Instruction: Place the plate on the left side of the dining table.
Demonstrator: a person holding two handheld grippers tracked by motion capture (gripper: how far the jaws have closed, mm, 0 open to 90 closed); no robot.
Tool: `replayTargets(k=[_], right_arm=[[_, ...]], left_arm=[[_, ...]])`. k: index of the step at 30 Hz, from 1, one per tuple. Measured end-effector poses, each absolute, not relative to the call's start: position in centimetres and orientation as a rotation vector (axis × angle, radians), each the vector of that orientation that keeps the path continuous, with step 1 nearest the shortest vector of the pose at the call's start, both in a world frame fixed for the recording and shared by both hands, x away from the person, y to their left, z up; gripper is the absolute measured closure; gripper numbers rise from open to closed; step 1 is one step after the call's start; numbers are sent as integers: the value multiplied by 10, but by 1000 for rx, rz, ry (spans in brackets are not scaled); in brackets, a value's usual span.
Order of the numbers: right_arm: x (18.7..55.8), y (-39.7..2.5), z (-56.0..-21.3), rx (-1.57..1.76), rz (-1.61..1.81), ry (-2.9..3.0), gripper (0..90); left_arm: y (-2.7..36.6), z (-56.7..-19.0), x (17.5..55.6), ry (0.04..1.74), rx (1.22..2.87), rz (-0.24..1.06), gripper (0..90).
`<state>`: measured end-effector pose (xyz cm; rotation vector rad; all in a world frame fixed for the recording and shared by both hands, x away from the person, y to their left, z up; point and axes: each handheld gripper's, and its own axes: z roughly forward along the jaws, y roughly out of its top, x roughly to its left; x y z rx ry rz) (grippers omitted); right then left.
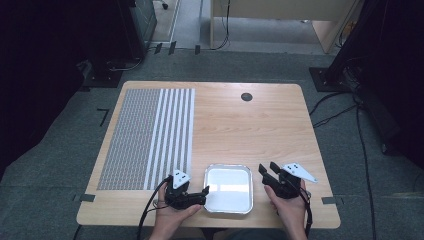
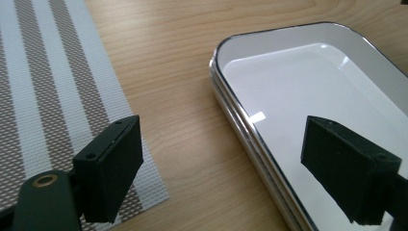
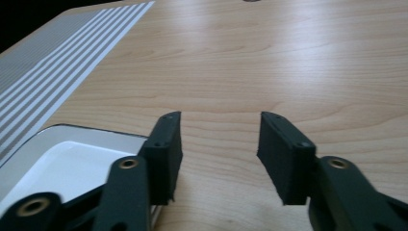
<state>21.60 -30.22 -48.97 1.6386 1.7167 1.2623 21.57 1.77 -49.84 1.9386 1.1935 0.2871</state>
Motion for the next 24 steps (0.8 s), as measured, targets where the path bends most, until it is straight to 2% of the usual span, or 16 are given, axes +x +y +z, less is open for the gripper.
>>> replayTargets(k=[1, 2, 3, 5, 7, 12, 13, 14, 16, 18, 19, 24], right_arm=[[215, -301, -491, 1638, 1296, 1743, 629], [215, -301, -491, 1638, 1296, 1743, 629], [215, -300, -492, 1637, 1318, 1777, 689], [215, -298, -494, 1640, 1323, 1805, 721], [215, -296, -494, 1643, 1317, 1824, 730], [215, -291, -498, 1671, 1302, 1855, 782], [216, -291, -499, 1692, 1328, 1855, 794], [216, -292, -499, 1735, 1363, 1853, 806], [217, -293, -500, 1780, 1407, 1846, 808], [218, -294, -501, 1804, 1431, 1836, 809], [219, -295, -503, 1842, 1470, 1824, 814], [221, -298, -506, 1894, 1535, 1796, 841]], left_arm=[[15, -499, 214, 1180, 1945, 285, 183], [15, -499, 214, 1180, 1945, 285, 212], [14, -498, 213, 1180, 1948, 291, 246], [12, -499, 211, 1183, 1953, 289, 290], [11, -499, 211, 1182, 1956, 286, 316], [9, -500, 208, 1168, 1962, 263, 455], [8, -500, 207, 1160, 1965, 257, 455], [6, -500, 206, 1150, 1980, 263, 544], [5, -500, 206, 1148, 1991, 269, 609], [3, -501, 205, 1131, 2013, 263, 629], [2, -500, 204, 1120, 2028, 270, 676], [4, -501, 205, 1123, 2026, 254, 713]])
